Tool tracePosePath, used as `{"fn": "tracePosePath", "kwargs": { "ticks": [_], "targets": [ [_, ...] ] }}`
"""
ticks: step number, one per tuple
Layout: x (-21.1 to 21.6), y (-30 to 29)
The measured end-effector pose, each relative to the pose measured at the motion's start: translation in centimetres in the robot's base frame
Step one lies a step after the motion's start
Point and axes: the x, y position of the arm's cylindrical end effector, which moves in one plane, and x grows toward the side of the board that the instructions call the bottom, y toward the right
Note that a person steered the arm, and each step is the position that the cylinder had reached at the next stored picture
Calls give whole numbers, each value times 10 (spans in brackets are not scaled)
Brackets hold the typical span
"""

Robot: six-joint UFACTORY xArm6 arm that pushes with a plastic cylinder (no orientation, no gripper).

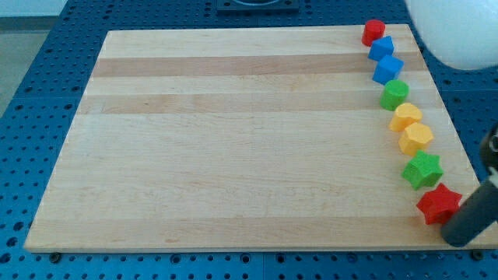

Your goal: Move the red star into the green star

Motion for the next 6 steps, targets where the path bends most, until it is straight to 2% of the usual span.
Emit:
{"fn": "tracePosePath", "kwargs": {
  "ticks": [2, 4, 5, 6],
  "targets": [
    [-6, 10],
    [-29, -52],
    [-30, -52],
    [-21, -28]
  ]
}}
